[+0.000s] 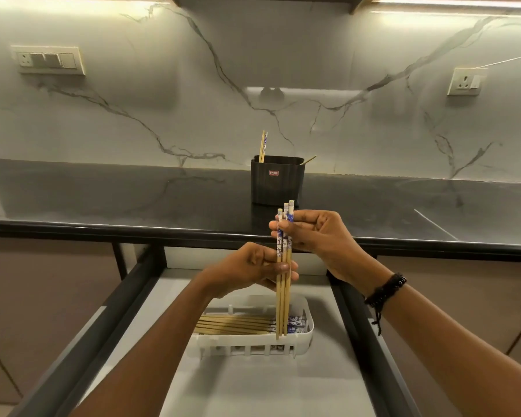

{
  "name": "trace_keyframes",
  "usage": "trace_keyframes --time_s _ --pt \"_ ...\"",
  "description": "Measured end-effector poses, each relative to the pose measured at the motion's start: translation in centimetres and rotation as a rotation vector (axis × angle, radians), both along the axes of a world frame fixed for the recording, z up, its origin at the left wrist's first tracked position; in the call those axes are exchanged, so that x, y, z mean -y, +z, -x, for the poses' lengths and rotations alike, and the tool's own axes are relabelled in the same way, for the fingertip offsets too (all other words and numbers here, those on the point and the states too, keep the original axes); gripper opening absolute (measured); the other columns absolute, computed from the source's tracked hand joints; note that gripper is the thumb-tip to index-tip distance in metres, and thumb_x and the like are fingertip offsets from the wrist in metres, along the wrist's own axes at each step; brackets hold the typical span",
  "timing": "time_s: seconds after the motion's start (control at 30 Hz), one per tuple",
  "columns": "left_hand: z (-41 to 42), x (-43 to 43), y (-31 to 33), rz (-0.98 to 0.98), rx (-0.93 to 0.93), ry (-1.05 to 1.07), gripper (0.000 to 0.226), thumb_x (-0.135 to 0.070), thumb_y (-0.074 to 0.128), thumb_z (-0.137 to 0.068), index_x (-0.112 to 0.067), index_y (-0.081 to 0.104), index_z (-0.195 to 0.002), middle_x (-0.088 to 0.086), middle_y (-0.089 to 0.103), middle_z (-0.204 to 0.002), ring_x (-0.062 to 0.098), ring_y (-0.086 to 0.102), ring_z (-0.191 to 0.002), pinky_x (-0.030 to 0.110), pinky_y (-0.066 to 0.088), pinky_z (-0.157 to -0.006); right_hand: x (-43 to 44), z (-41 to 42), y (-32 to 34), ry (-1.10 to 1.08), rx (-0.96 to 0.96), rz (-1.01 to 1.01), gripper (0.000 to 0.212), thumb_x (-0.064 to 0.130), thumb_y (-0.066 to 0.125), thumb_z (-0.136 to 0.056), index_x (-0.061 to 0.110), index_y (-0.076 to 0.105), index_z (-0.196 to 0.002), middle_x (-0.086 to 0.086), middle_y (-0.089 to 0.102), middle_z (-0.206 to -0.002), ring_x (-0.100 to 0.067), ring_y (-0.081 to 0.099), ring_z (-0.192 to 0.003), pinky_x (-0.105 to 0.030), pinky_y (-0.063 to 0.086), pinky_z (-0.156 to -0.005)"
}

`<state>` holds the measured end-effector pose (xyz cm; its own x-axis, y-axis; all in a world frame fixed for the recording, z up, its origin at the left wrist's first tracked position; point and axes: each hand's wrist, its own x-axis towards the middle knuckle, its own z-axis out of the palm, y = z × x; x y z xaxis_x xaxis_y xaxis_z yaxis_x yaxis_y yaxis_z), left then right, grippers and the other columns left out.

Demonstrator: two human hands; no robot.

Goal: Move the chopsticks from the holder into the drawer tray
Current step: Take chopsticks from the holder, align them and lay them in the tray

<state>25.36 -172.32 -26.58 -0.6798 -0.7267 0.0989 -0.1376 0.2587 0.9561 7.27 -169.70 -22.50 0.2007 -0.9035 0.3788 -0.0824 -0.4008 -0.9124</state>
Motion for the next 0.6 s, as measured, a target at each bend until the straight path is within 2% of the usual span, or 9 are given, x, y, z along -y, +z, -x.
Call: trace_keyframes --time_s 0.2,0.33,0.43,0.5,0.6 --pt "0.2 -0.2 -0.2 0.011 0.071 -0.047 0.026 -0.009 0.053 -0.097 0.005 0.063 -0.117 0.02 0.07 -0.108 0.03 0.069 -0.101 0.035 0.056 -0.087 -0.4 0.1 0.2 0.022 -0.046 -0.068 0.033 0.027 0.071 -0.074 0.012 0.072 -0.104 -0.013 0.076 -0.101 -0.024 0.074 -0.092 -0.03 0.06 -0.079" --pt "0.1 0.2 -0.5 -0.008 0.081 -0.033 0.027 -0.01 0.052 -0.098 0.002 0.063 -0.118 0.021 0.07 -0.107 0.031 0.069 -0.1 0.037 0.057 -0.088 -0.4 0.7 0.4 0.009 -0.069 -0.098 0.023 0.013 0.07 -0.084 0.01 0.071 -0.107 -0.012 0.077 -0.097 -0.023 0.075 -0.09 -0.031 0.061 -0.078" --pt "0.1 0.3 -0.7 0.002 0.047 0.024 0.026 -0.015 0.054 -0.097 -0.003 0.067 -0.115 0.017 0.072 -0.101 0.03 0.07 -0.097 0.039 0.056 -0.089 -0.4 1.0 0.3 -0.047 -0.006 -0.099 0.021 0.01 0.07 -0.084 0.008 0.07 -0.105 -0.011 0.077 -0.095 -0.022 0.075 -0.086 -0.028 0.061 -0.073" --pt "0.5 0.5 -0.8 0.144 0.037 0.192 0.023 -0.018 0.058 -0.095 -0.01 0.069 -0.113 0.008 0.074 -0.097 0.02 0.071 -0.093 0.036 0.057 -0.089 -0.2 1.2 0.2 -0.115 0.113 -0.113 0.026 0.01 0.071 -0.083 0.004 0.069 -0.109 -0.013 0.076 -0.097 -0.024 0.075 -0.089 -0.028 0.061 -0.073" --pt "1.4 0.6 -1.1 0.564 0.024 0.629 0.021 -0.026 0.064 -0.091 -0.017 0.07 -0.109 -0.006 0.071 -0.093 0.007 0.068 -0.085 0.016 0.056 -0.077 0.2 1.8 0.1 -0.241 0.388 -0.153 0.03 0.01 0.07 -0.085 0.002 0.065 -0.113 -0.013 0.074 -0.102 -0.024 0.074 -0.094 -0.032 0.062 -0.079"
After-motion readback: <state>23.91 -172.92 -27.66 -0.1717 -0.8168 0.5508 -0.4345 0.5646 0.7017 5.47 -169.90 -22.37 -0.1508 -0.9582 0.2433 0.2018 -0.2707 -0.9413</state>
